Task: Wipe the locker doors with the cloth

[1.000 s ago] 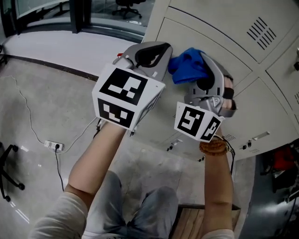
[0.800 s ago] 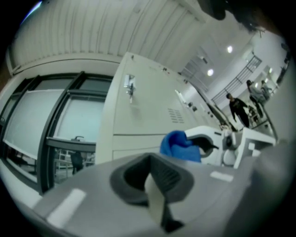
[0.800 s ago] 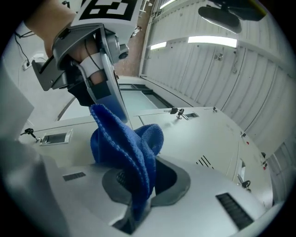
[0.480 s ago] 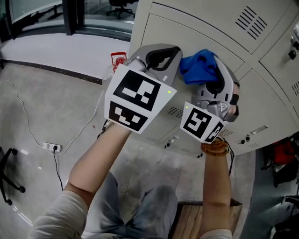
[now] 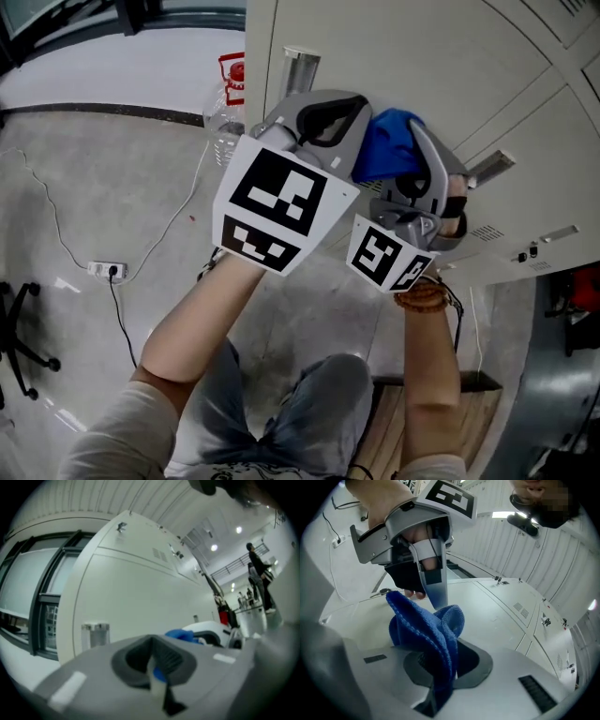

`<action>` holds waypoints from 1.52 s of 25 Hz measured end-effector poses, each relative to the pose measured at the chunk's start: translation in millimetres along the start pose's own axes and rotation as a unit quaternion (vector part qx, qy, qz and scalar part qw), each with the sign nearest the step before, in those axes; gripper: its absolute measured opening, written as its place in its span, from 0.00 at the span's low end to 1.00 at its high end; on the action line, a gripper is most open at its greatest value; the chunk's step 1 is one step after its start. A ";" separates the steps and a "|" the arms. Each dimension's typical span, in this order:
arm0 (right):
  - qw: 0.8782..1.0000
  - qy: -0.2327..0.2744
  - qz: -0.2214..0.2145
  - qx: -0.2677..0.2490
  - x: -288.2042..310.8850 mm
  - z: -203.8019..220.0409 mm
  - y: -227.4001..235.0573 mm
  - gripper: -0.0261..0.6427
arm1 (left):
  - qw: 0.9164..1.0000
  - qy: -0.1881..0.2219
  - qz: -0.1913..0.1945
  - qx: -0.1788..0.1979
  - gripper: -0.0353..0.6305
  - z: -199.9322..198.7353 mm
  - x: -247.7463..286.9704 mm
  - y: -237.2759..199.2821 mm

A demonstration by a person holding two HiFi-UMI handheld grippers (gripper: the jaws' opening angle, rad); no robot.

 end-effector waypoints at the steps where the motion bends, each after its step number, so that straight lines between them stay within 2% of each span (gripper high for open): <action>1: 1.000 0.000 -0.007 -0.001 -3.8 0.7 -11.0 0.08 | 1.000 -0.006 -0.001 -0.002 0.06 9.3 -0.2 -0.3; 11: 0.996 -0.001 -0.084 -0.021 -37.2 9.6 -110.2 0.08 | 0.998 -0.066 -0.017 -0.001 0.06 97.9 9.4 -0.8; 16: 0.991 -0.001 -0.119 -0.055 -54.3 24.1 -148.5 0.08 | 0.998 -0.043 -0.037 0.005 0.06 116.8 9.7 2.1; 20: 0.986 -0.005 -0.144 -0.089 -65.2 40.0 -157.5 0.08 | 0.999 -0.045 -0.030 -0.003 0.06 123.0 15.3 7.6; 24: 0.979 -0.029 -0.160 -0.126 -69.4 52.1 -143.5 0.08 | 0.998 -0.053 -0.021 -0.006 0.06 116.7 19.1 10.1; 29: 0.972 -0.043 -0.165 -0.160 -57.1 54.3 -101.8 0.08 | 0.999 -0.035 -0.017 -0.010 0.06 83.6 23.6 12.1; 33: 0.976 -0.052 -0.139 -0.161 -42.0 48.3 -51.6 0.08 | 1.000 -0.019 -0.010 -0.001 0.06 48.9 22.2 19.2; 38: 0.982 -0.042 -0.078 -0.166 -8.2 32.3 24.6 0.08 | 1.000 0.019 -0.006 0.015 0.06 -6.6 21.2 22.6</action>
Point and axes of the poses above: the fingertips, and each gripper's own axes: x forward along the fingers, y to its right, z out of its underside, the point moved 5 cm from there along -x, backward along the fingers, and after that the axes turned 11 degrees about -x, right-handed, at the moved point
